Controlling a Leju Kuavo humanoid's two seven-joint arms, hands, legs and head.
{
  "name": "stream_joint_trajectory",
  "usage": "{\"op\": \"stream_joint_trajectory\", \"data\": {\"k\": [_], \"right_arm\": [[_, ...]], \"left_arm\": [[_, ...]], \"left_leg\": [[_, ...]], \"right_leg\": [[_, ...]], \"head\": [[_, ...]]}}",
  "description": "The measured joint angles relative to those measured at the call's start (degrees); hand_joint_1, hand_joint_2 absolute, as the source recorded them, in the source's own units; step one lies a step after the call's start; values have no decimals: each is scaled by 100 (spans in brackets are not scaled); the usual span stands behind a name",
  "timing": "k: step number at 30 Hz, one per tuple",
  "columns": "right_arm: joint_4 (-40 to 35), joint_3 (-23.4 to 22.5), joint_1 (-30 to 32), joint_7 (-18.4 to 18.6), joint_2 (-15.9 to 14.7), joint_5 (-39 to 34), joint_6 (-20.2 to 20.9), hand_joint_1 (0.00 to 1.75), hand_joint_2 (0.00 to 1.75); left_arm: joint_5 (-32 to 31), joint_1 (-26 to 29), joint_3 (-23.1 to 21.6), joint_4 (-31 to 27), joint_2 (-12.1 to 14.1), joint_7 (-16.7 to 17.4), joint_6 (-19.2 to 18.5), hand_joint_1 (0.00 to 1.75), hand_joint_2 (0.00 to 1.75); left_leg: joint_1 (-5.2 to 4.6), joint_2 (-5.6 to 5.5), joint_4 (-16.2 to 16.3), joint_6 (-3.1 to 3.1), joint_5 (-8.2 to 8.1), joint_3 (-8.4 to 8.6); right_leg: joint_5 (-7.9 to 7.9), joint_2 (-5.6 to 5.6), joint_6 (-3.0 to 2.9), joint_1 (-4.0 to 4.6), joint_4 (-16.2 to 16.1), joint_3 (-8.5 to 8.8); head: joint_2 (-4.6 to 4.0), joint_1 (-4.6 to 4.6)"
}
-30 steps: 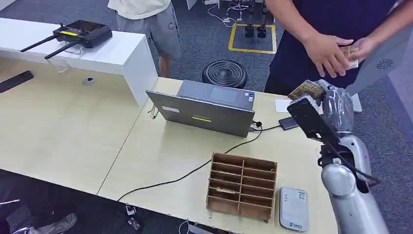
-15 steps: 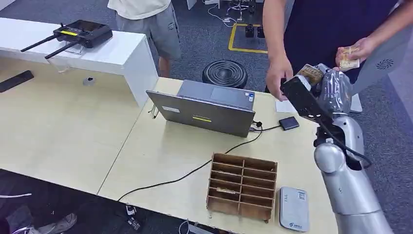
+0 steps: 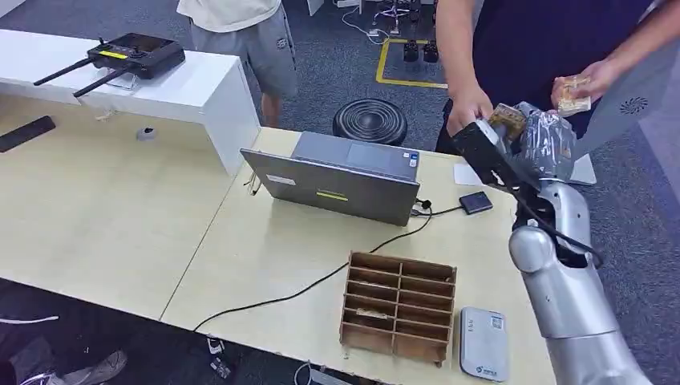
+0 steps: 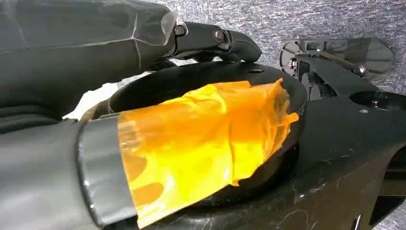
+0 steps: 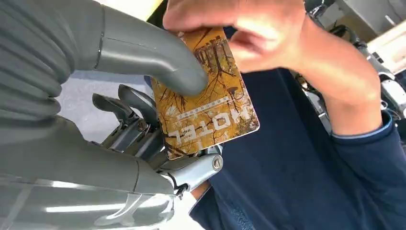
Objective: Pass the card to the sensor for recognition and then transmit it.
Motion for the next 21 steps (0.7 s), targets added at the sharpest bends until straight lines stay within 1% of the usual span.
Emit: {"op": "stream_joint_trajectory", "data": {"k": [7, 8, 9, 10, 11, 15, 21], "right_arm": [[129, 149, 2, 9, 68, 275, 28, 175, 175], [149, 179, 2, 18, 74, 319, 53, 72, 175], [170, 223, 2, 26, 79, 358, 91, 5, 175], [188, 260, 5, 53, 85, 393, 116, 5, 175], [210, 291, 12, 55, 90, 415, 136, 0, 175], [299, 435, 20, 59, 107, 525, 240, 0, 175], [380, 566, 92, 46, 120, 573, 232, 0, 175]], "left_arm": [[0, -7, -24, -2, 0, 22, 26, 0, 0], [2, -7, -24, -2, 0, 24, 26, 0, 0], [2, -7, -26, -2, 0, 24, 26, 0, 0], [2, -7, -24, -2, 0, 24, 26, 0, 0], [4, -8, -26, -2, 0, 28, 24, 0, 0], [11, -8, -26, -2, -2, 35, 13, 0, 0], [15, -8, -26, 0, -4, 39, -7, 0, 0]], "left_leg": [[0, 1, 0, 0, 0, 0], [0, 0, 0, 0, 0, 0], [0, 2, 0, 0, 0, 0], [0, 1, 0, 0, 0, 0], [0, 2, 0, 0, 0, 1], [0, 1, 0, 0, 0, 1], [0, 0, 0, -1, 1, 0]], "right_leg": [[0, 1, 0, 0, 0, 0], [0, 0, 0, 0, 0, 0], [0, 1, 0, 0, 0, 0], [0, 3, 0, 0, 0, 0], [0, 3, 0, 0, 0, 0], [0, 2, 0, 0, 0, 0], [0, 1, 0, 0, 0, 0]], "head": [[0, 0], [0, -2], [0, -2], [0, -2], [0, -2], [0, -2], [0, 0]]}}
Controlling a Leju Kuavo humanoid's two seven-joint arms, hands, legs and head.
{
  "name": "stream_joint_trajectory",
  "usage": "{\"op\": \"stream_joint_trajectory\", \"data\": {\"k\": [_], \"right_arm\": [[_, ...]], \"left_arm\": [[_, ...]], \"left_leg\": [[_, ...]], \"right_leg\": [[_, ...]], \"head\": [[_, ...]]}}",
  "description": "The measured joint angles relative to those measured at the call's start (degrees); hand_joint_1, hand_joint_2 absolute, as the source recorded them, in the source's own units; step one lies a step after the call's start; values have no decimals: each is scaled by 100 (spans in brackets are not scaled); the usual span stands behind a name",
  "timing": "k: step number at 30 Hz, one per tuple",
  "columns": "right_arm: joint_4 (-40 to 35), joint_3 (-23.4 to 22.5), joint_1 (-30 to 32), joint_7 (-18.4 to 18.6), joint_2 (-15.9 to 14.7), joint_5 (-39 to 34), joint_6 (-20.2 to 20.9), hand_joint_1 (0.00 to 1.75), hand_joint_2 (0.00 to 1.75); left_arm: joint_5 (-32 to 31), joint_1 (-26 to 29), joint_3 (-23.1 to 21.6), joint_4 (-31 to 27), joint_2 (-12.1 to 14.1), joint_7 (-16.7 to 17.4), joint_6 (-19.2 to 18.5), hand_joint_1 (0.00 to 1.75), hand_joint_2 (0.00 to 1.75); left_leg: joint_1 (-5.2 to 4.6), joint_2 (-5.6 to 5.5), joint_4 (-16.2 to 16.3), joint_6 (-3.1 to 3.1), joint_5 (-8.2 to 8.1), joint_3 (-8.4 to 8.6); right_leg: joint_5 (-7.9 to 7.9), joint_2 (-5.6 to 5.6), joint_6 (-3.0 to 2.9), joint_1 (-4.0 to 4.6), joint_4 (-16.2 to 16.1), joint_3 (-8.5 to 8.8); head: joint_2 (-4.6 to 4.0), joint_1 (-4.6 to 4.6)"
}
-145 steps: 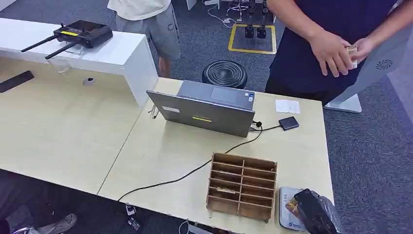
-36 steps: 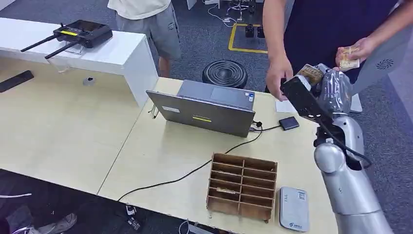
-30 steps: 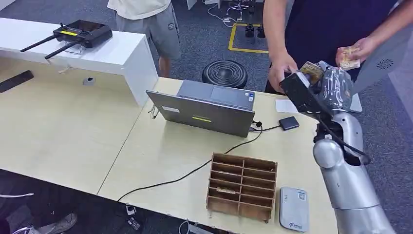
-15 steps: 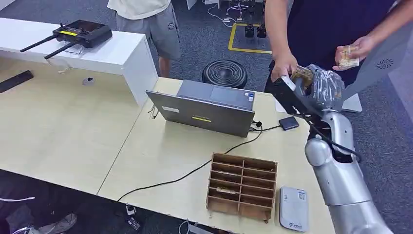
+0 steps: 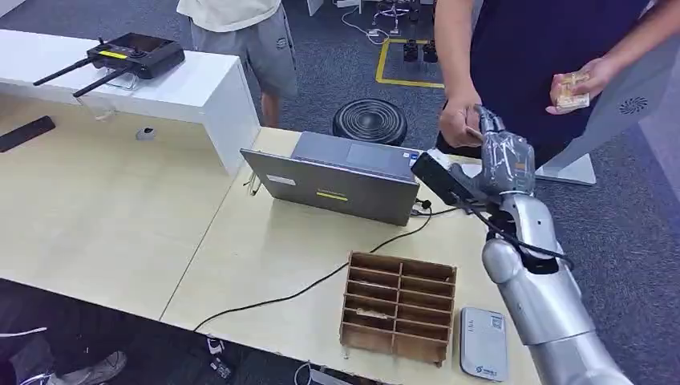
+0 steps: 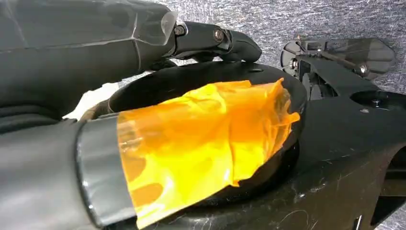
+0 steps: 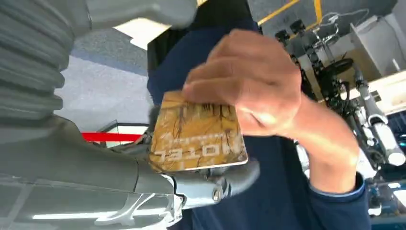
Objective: Pass the card to the sensor for recognition and then transmit it.
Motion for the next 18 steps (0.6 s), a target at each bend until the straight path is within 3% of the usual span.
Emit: {"op": "stream_joint_trajectory", "data": {"k": [6, 18], "right_arm": [[-256, 9, 197, -188, 26, -182, -155, 0, 175], [-1810, -13, 966, -524, -18, -584, -369, 0, 175]], "left_arm": [[0, 4, 2, 0, -4, -17, -22, 0, 0], [0, 39, 44, 22, -55, -136, -46, 0, 0]], "left_leg": [[0, -2, 0, 0, 0, 0], [0, -1, 0, 0, 0, 0]], "right_leg": [[0, -1, 0, 0, 0, 0], [0, 0, 0, 0, -2, -3]], "head": [[0, 0], [0, -2]]}}
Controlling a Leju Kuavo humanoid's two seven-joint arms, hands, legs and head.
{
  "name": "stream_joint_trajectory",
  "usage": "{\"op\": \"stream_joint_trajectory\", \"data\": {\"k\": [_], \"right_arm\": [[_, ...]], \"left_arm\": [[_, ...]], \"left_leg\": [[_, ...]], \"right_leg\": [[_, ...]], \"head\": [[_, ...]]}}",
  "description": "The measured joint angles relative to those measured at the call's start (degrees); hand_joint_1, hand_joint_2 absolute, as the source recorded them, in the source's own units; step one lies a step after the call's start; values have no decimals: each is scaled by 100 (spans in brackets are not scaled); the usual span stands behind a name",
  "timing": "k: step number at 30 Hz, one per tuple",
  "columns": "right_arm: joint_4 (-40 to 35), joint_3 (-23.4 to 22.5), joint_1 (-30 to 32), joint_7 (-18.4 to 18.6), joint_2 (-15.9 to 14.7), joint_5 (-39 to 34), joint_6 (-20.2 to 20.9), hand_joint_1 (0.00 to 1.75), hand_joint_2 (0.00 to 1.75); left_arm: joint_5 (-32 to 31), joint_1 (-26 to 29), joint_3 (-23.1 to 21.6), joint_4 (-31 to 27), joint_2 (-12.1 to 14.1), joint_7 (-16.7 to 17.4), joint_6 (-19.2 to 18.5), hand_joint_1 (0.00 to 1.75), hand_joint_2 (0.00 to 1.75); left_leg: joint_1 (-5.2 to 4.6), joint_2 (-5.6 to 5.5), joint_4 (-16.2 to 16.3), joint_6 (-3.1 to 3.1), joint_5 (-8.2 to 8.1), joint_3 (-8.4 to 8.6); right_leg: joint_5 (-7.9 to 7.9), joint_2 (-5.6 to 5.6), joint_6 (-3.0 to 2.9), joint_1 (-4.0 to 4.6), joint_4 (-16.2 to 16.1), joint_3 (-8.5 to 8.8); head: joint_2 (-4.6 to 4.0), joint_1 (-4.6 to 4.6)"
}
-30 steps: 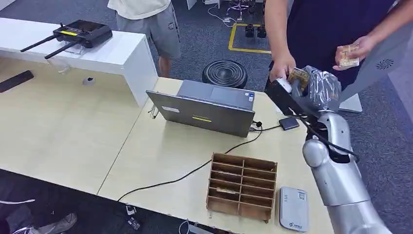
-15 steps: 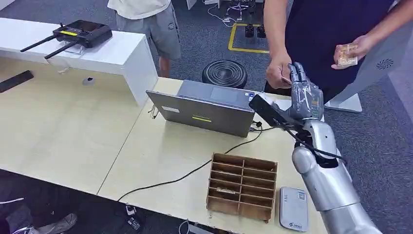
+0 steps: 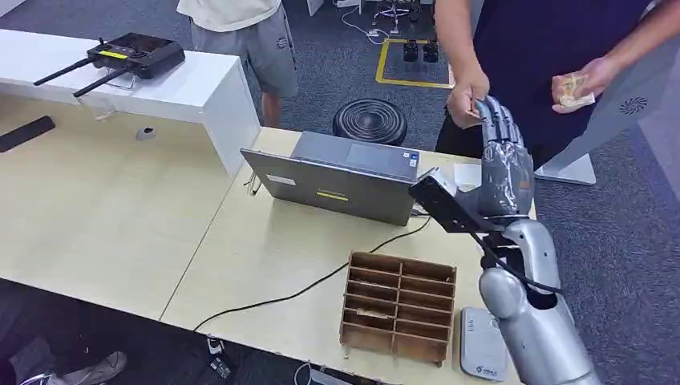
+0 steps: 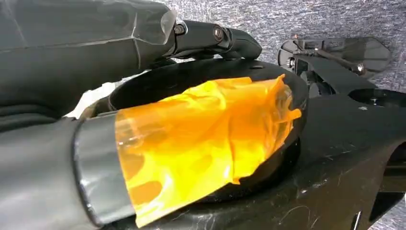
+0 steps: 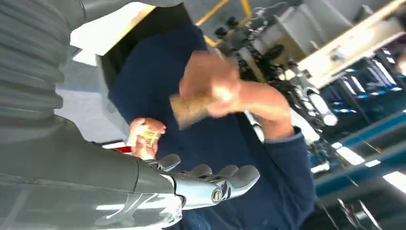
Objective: Pass the card to the sensor for recognition and then transmit it.
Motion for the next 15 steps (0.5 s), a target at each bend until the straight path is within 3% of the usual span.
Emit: {"op": "stream_joint_trajectory", "data": {"k": [15], "right_arm": [[-1565, 31, 1317, -464, -284, -94, -195, 2, 175]], "left_arm": [[0, 80, 262, 2, -46, -131, 17, 0, 0]], "left_leg": [[0, 0, -1, 2, -2, -2]], "right_leg": [[0, -1, 0, 0, -1, 0]], "head": [[0, 0]]}}
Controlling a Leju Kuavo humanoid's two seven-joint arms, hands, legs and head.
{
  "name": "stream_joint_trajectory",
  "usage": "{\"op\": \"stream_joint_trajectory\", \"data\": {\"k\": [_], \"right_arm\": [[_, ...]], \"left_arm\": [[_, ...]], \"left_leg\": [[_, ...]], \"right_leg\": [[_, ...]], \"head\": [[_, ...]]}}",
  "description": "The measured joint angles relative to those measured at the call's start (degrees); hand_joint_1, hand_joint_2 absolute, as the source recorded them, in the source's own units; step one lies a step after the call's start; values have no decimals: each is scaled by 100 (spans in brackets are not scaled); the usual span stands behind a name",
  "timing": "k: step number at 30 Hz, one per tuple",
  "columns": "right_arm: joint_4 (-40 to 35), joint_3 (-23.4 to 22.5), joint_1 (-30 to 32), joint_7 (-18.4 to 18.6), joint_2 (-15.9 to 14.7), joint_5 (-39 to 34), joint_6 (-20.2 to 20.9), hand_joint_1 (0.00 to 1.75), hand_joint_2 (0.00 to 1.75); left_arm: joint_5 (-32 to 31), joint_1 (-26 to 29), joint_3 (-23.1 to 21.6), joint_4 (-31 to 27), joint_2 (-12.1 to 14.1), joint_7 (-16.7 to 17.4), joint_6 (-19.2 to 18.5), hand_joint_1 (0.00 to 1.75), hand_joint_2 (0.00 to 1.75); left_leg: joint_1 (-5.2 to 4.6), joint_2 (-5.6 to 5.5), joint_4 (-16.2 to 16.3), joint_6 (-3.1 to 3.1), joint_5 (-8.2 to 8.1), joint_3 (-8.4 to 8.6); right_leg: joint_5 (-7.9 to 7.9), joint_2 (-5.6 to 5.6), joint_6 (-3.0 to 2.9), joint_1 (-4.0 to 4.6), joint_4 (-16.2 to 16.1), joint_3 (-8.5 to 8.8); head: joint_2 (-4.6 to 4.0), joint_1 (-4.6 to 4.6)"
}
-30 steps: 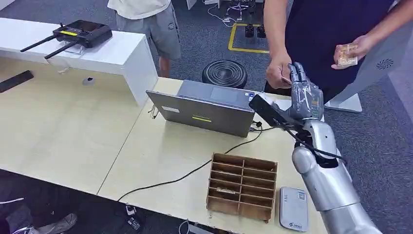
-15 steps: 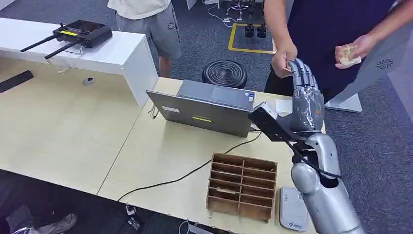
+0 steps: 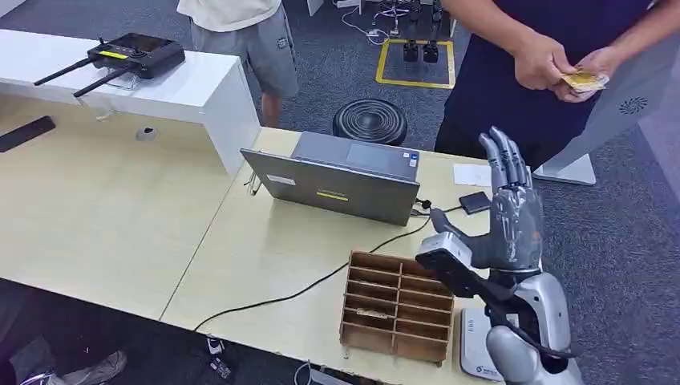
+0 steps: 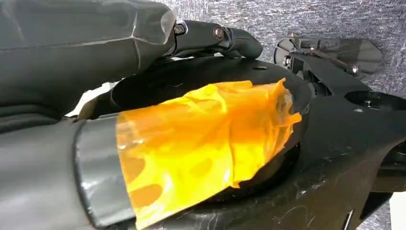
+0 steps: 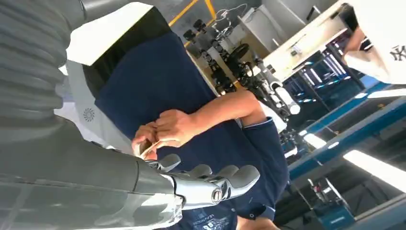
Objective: Pass the card to the sensor for recognition and then transmit it.
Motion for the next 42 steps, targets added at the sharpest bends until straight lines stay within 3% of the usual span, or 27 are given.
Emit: {"op": "stream_joint_trajectory", "data": {"k": [2, 5, 6, 7, 8, 9, 10, 16, 18, 20, 21, 24, 26, 29, 39, 40, 42], "right_arm": [[-139, 46, 155, -44, -61, -2, -48, 2, 175], [-302, 101, 380, -116, -136, 11, -81, 16, 175], [-341, 118, 437, -127, -153, 11, -83, 93, 175], [-378, 129, 488, -144, -172, 13, -83, 136, 175], [-415, 144, 548, -153, -190, 13, -87, 141, 175], [-448, 168, 602, -168, -208, 17, -92, 168, 175], [-476, 208, 668, -192, -232, 22, -98, 171, 175], [-590, 422, 1022, -260, -339, 85, -160, 161, 175], [-596, 490, 1102, -267, -363, 96, -168, 166, 175], [-601, 564, 1176, -284, -393, 101, -173, 157, 175], [-607, 599, 1211, -293, -404, 116, -173, 145, 175], [-605, 743, 1305, -319, -459, 195, -164, 73, 175], [-599, 850, 1344, -317, -507, 251, -164, 70, 175], [-559, 998, 1362, -256, -577, 404, -164, 42, 175], [-155, 1436, 1209, -63, -653, 883, -192, 51, 175], [-91, 1478, 1179, -24, -653, 925, -214, 61, 175], [33, 1552, 1118, 11, -653, 971, -262, 66, 175]], "left_arm": [[0, 8, 41, 0, -2, -17, 2, 0, 0], [0, 20, 74, 0, -2, -48, 2, 0, 0], [0, 23, 87, 0, -2, -50, 2, 0, 0], [0, 23, 105, 2, -4, -57, 2, 0, 0], [0, 24, 131, 2, -4, -61, 4, 0, 0], [0, 28, 151, 2, -4, -74, 7, 0, 0], [0, 32, 168, 2, -4, -85, 9, 0, 0], [0, 53, 240, 2, -11, -94, 26, 0, 0], [0, 58, 278, 0, -13, -98, 28, 0, 0], [0, 62, 308, 0, -13, -107, 28, 0, 0], [2, 64, 319, 2, -13, -107, 28, 0, 0], [0, 67, 334, 2, -13, -107, 26, 0, 0], [0, 68, 345, 2, -13, -107, 24, 0, 0], [2, 68, 350, 2, -11, -107, 24, 0, 0], [0, 69, 352, 2, -9, -107, 15, 0, 0], [0, 70, 352, 2, -9, -107, 15, 0, 0], [0, 71, 352, 2, -9, -107, 15, 0, 0]], "left_leg": [[0, 0, 0, 0, 0, 1], [0, 0, 0, 0, 0, 0], [0, 0, 0, 0, 0, 0], [0, 0, 0, 0, 0, 0], [0, 0, 0, 0, 0, 0], [0, 1, 0, 0, 0, 0], [0, 0, 0, 0, 0, 0], [0, 1, -1, 0, -1, 0], [0, 1, -1, 0, -1, 0], [0, 1, -1, 0, -1, 0], [0, 1, -1, 0, -1, 0], [0, 1, -1, 0, 0, -1], [0, 1, -1, 0, -1, -1], [0, 2, -1, 0, -1, -1], [0, 2, -1, 0, 0, -2], [0, 2, -1, 0, 0, -2], [0, 2, -1, 0, 0, -2]], "right_leg": [[0, 1, 0, 0, 0, 0], [0, 0, 0, 0, 0, 0], [0, 1, 0, 0, 0, 0], [0, 1, 0, 0, 0, 0], [0, 1, 0, 0, 0, 0], [0, 1, 0, 0, 0, 0], [0, 1, 0, 0, 0, 0], [0, 1, 0, 0, 0, 0], [0, 1, 0, 0, -1, 0], [0, 1, 0, 0, -1, 0], [0, 1, 0, 0, -1, 0], [0, 1, 0, 0, -1, 0], [0, 1, 0, 0, -1, 0], [0, 1, 0, 0, -1, 0], [0, 1, 0, 0, 0, 0], [0, 0, 0, 0, 0, 0], [0, 0, 0, 0, 0, 1]], "head": [[0, 0], [0, 0], [0, 0], [0, 0], [0, 2], [0, 0], [0, 0], [0, 0], [0, 2], [0, 0], [0, 2], [0, 0], [0, 0], [0, 0], [0, 0], [0, 2], [0, 0]]}}
